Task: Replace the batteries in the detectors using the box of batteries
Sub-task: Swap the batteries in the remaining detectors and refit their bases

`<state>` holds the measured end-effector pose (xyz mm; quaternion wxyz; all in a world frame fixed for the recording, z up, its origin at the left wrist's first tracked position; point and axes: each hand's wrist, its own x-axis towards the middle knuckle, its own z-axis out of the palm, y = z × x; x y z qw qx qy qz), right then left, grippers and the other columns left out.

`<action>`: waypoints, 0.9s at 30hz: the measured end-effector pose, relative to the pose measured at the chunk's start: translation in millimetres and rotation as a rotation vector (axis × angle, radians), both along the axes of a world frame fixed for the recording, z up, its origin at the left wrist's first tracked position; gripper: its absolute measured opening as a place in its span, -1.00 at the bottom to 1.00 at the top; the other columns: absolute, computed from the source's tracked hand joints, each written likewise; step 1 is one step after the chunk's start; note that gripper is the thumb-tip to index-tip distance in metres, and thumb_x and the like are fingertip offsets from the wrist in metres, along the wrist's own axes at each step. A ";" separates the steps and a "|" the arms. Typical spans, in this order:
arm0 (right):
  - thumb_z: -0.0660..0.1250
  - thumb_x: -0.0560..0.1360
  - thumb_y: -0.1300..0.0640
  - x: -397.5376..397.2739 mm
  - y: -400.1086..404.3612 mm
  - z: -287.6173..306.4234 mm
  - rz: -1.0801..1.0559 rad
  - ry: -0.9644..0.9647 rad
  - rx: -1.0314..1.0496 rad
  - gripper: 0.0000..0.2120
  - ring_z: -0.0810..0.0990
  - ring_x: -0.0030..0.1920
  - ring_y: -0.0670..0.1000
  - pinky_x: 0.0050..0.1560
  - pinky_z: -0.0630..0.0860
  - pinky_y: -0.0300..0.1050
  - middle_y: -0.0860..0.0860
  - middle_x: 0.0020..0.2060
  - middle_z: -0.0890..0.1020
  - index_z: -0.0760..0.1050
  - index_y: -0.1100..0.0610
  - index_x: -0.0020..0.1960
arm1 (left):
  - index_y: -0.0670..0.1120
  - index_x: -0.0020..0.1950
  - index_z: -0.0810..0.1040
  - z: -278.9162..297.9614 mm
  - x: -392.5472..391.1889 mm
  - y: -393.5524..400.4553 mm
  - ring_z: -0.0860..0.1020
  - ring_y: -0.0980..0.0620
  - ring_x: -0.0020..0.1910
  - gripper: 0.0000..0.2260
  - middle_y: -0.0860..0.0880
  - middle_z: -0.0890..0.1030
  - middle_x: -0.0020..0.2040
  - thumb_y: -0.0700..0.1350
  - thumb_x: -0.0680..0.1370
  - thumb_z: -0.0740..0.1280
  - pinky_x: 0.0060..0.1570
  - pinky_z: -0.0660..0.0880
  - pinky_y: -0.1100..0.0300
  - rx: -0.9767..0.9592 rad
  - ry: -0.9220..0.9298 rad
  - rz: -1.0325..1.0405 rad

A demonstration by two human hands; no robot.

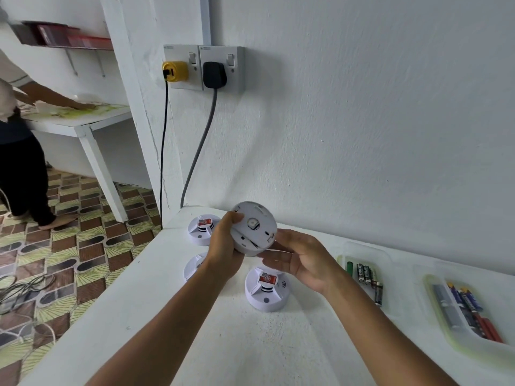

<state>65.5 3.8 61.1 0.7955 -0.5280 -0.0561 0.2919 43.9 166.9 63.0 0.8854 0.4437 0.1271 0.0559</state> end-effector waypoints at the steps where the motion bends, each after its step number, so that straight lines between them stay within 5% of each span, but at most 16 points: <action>1: 0.41 0.38 0.20 -0.8 0.3 0.3 0.010 0.012 0.037 -0.61 0.68 -0.10 0.22 -0.11 0.65 0.02 0.32 -0.04 0.65 0.52 0.35 0.16 | -0.25 0.20 0.50 0.1 -0.5 -0.7 0.57 -0.25 -0.02 -0.71 -0.29 0.60 0.00 -0.18 0.56 0.15 -0.18 0.59 -0.04 -0.008 -0.011 -0.001; 7: 0.43 0.29 0.31 -8.2 6.1 1.9 -0.059 0.050 0.095 -0.66 0.69 -0.18 0.23 -0.13 0.66 0.08 0.29 -0.15 0.68 0.52 0.30 0.05 | -0.22 0.05 0.56 0.4 -3.1 -7.1 0.60 -0.20 -0.11 -0.75 -0.24 0.65 -0.14 -0.16 0.56 0.13 -0.10 0.58 -0.05 -0.040 -0.107 -0.060; 13: 0.41 0.39 0.33 -17.4 7.2 2.5 -0.062 0.025 -0.026 -0.73 0.69 -0.16 0.26 -0.12 0.65 0.08 0.30 -0.12 0.67 0.49 0.30 0.07 | -0.12 0.24 0.50 -9.1 -4.3 -2.8 0.50 -0.28 0.14 -0.58 -0.26 0.55 0.14 0.11 0.48 0.27 0.16 0.44 -0.20 -0.155 -0.152 -0.158; 15: 0.44 0.44 0.27 -20.0 8.3 2.7 -0.099 -0.114 -0.287 -0.70 0.69 -0.17 0.18 -0.15 0.65 0.01 0.22 -0.10 0.67 0.47 0.23 0.14 | -0.10 0.14 0.57 -9.5 -5.6 -2.5 0.55 -0.19 0.07 -0.57 -0.20 0.61 0.05 0.19 0.48 0.26 0.12 0.47 -0.12 -0.149 -0.103 -0.147; 18: 0.51 0.39 0.12 -17.4 9.0 -2.6 -0.264 -0.643 -0.775 -0.57 0.58 -0.08 0.01 -0.19 0.50 -0.31 0.00 0.04 0.52 0.46 0.06 0.21 | -0.08 0.00 0.69 -8.8 -7.9 -3.1 0.59 -0.15 0.02 -0.55 -0.18 0.68 -0.01 0.23 0.52 0.18 0.11 0.48 -0.09 -0.091 -0.001 -0.102; 22: 0.47 0.42 -0.01 -14.8 15.1 4.7 -0.223 -0.975 -0.742 -0.52 0.53 0.03 -0.10 -0.07 0.48 -0.38 -0.03 0.11 0.50 0.49 0.10 0.28 | -0.12 -0.06 0.70 -3.8 -11.9 -7.9 0.65 -0.14 -0.04 -0.47 -0.21 0.68 -0.01 0.20 0.61 0.06 0.01 0.52 -0.05 -0.054 0.032 -0.140; 27: 0.58 0.29 -0.03 -7.6 21.5 15.6 -0.225 -0.928 -0.780 -0.46 0.57 -0.03 -0.04 -0.03 0.55 -0.26 0.02 0.02 0.56 0.54 0.14 0.18 | -0.20 0.02 0.62 4.4 -13.5 -14.3 0.65 -0.11 -0.08 -0.50 -0.20 0.69 -0.09 0.16 0.62 0.06 -0.01 0.54 -0.01 -0.005 0.071 -0.112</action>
